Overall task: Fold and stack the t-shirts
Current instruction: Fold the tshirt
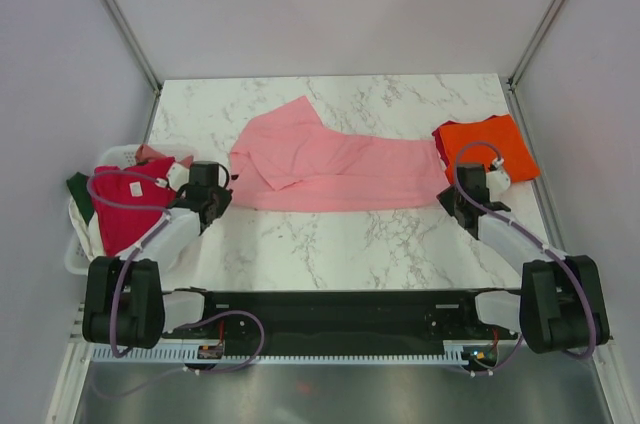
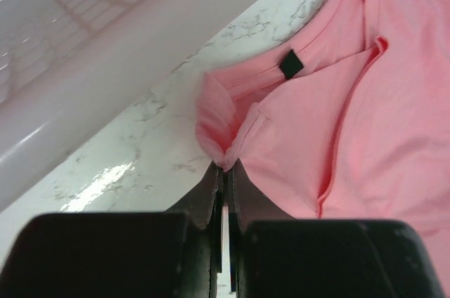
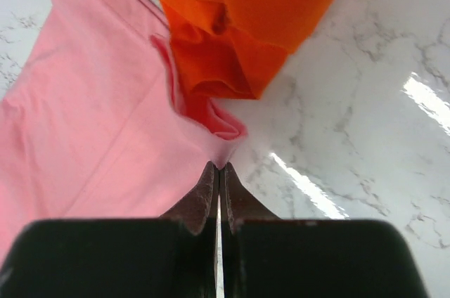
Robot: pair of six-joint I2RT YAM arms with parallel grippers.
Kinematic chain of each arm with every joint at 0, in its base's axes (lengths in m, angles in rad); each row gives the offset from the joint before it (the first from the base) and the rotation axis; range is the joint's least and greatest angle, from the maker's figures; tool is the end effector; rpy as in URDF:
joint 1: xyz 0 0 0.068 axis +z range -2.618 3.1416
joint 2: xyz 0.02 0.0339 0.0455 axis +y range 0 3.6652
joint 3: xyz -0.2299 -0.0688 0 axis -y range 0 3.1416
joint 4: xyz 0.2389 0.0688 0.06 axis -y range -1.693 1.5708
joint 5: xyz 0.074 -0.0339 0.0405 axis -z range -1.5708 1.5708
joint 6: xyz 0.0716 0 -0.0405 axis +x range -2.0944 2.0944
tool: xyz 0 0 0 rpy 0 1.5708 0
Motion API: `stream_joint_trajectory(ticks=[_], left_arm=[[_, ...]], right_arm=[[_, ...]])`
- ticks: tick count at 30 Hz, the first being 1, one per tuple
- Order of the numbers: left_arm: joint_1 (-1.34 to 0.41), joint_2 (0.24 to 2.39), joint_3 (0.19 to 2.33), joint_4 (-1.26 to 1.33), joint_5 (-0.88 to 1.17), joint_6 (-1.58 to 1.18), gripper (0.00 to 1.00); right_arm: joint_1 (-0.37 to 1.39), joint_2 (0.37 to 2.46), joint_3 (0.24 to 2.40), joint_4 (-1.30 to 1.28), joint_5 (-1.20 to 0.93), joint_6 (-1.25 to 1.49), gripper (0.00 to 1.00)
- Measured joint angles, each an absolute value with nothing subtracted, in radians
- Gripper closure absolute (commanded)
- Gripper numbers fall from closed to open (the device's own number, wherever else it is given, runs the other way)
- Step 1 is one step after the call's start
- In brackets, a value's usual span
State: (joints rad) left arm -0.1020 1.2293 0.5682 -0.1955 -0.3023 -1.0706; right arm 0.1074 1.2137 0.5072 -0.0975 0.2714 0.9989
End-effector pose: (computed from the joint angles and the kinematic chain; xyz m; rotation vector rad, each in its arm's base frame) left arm 0.2625 -0.0054 0.1232 -1.2283 2.0442 -0.1894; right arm 0.2601 0.0087 0.1165 1.1275 2.0602 0.2245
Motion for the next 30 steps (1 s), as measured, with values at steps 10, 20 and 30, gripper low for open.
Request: stream_joint_trajectory(ticks=[10, 20, 30], left_arm=[[-0.061, 1.114, 0.902, -0.336, -0.282, -1.073, 0.98], [-0.058, 0.939, 0.416, -0.379, -0.26, -1.074, 0.98], [-0.057, 0.667, 0.336, -0.455, -0.245, -1.073, 0.98]], right_arm=[[0.109, 1.193, 0.94, -0.212, 0.244, 1.0, 1.0], [0.109, 0.895, 0.406, -0.321, 0.223, 1.048, 1.0], [0.109, 0.604, 0.318, -0.439, 0.226, 1.056, 1.0]])
